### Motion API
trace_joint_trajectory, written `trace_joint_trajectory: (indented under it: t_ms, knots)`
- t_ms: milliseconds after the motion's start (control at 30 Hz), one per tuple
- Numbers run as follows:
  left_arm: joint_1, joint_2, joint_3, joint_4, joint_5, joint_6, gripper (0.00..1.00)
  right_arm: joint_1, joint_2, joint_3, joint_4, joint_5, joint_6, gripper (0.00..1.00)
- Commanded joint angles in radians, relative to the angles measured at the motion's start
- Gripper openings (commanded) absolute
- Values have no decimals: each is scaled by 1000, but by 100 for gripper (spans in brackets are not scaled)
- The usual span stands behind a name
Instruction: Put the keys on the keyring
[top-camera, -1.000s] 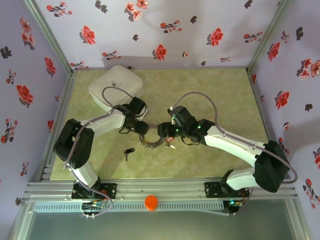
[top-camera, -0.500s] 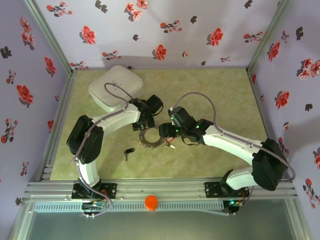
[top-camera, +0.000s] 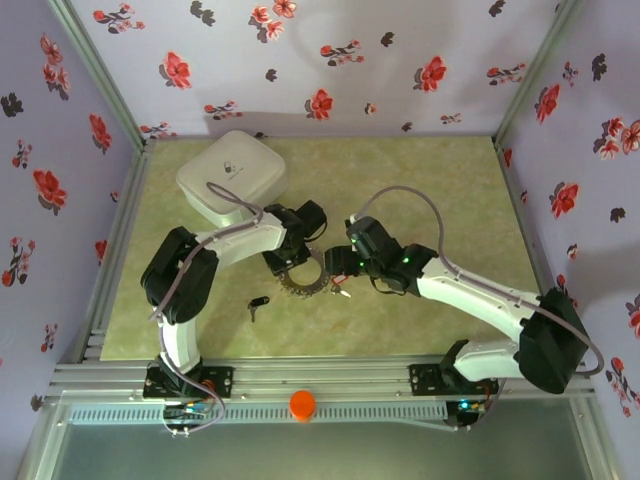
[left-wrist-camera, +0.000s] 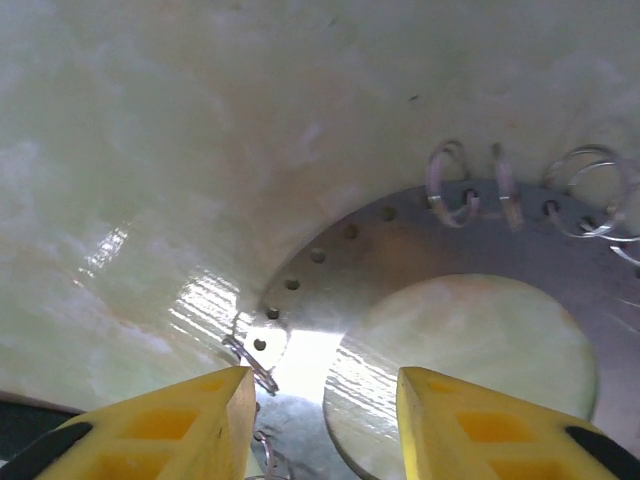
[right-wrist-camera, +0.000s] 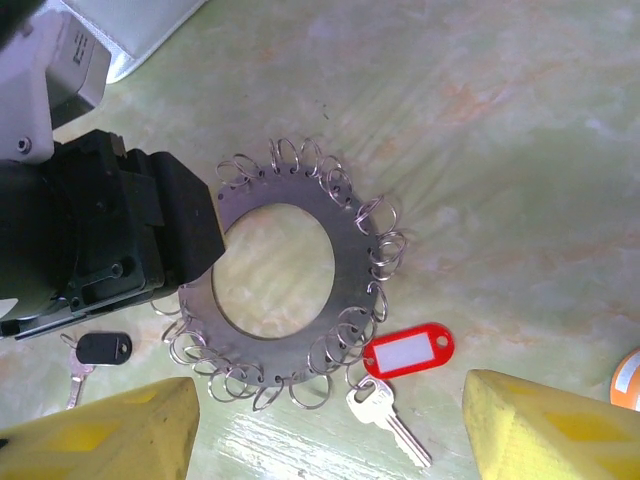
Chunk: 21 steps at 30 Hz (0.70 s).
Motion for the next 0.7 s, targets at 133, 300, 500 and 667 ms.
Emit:
trace_joint_trajectory:
  t_ms: [133,300,500,667]
  knots:
    - [22,-9,-76,26,42,-96,39,-5,-30,-18,8,32,10,71]
    - [23,-13,-90,43,46,-101,34,-6,-31,-12,-2,26,7,70]
    - [25,-14,-99,52,37,-102,27,-6,-37,-10,-12,28,6,70]
    - [26,-20,-103,41,20,-101,21,-6,-44,-10,-20,29,3,70]
